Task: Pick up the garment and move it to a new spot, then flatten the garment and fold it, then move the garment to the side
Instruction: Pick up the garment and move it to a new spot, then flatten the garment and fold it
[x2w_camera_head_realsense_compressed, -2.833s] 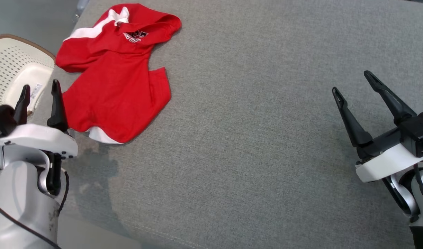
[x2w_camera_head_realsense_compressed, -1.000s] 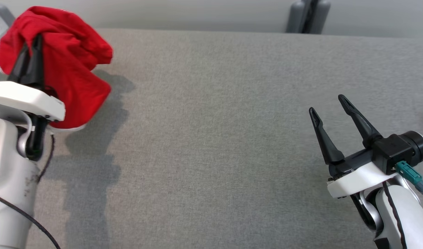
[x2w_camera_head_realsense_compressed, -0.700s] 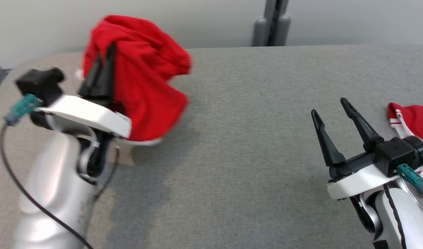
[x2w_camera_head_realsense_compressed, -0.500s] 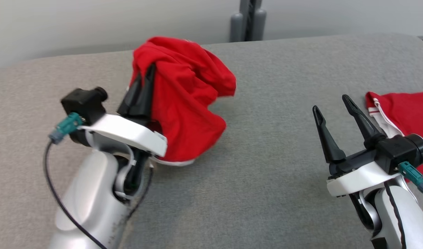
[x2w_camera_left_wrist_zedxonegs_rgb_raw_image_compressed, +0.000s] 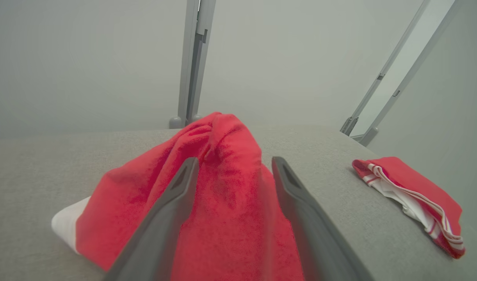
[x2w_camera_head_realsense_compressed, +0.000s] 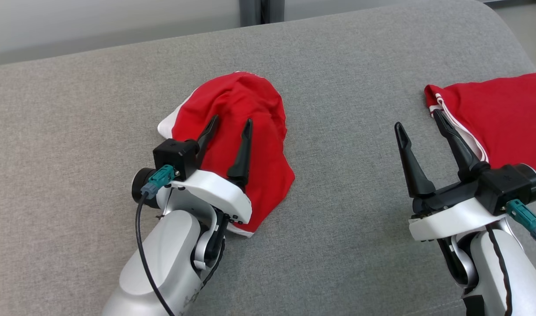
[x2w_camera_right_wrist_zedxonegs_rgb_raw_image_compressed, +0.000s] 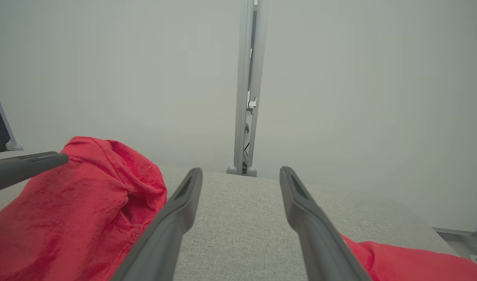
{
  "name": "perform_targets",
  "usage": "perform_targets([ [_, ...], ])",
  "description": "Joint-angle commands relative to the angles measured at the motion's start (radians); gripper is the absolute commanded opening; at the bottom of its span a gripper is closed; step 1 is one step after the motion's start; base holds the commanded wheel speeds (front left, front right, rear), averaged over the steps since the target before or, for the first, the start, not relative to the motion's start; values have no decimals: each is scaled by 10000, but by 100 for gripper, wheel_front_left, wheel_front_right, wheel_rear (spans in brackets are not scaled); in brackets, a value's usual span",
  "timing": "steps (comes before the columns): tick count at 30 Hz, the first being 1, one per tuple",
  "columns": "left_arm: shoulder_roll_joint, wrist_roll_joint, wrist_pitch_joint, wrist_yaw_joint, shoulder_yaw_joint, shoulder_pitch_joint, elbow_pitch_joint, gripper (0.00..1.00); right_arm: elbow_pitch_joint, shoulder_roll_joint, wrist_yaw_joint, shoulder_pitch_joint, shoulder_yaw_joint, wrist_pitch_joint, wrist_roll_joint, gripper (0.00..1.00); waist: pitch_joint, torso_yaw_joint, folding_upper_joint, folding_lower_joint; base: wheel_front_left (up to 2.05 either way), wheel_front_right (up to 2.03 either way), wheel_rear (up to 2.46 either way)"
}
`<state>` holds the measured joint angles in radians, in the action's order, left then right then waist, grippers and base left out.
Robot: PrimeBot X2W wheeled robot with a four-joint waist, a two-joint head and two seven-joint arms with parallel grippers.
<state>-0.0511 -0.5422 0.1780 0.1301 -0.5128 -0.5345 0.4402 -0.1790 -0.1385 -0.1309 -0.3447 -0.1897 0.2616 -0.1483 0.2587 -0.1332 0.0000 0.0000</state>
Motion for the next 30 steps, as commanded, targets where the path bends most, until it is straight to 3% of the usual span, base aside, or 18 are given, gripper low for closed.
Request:
perform_targets([
  [1,-60,-179,130,-37,22,-168,51,100,4,-2,3,-73,64,55,31,100,-28,38,0,0,0,0,0],
  [6,-142,-508,541,-85,465,-322,19,100,39,-64,3,89,106,54,103,100,-171,319,0,0,0,0,0],
  [16,-1344,110,857,163,1760,450,-635,100,27,-306,3,335,-107,55,141,100,-686,1043,0,0,0,0,0],
  [21,-1445,164,858,-436,2575,1866,-1394,100,30,-396,3,592,-160,55,80,100,-999,1363,0,0,0,0,0],
  [23,-1439,445,859,-508,2850,2383,-1629,100,38,-415,3,680,-188,55,49,100,-1067,1472,0,0,0,0,0],
  [30,-613,1109,862,-624,3802,3441,-2220,100,12,-448,3,830,-325,56,-158,100,-1114,1794,0,0,0,0,0],
])
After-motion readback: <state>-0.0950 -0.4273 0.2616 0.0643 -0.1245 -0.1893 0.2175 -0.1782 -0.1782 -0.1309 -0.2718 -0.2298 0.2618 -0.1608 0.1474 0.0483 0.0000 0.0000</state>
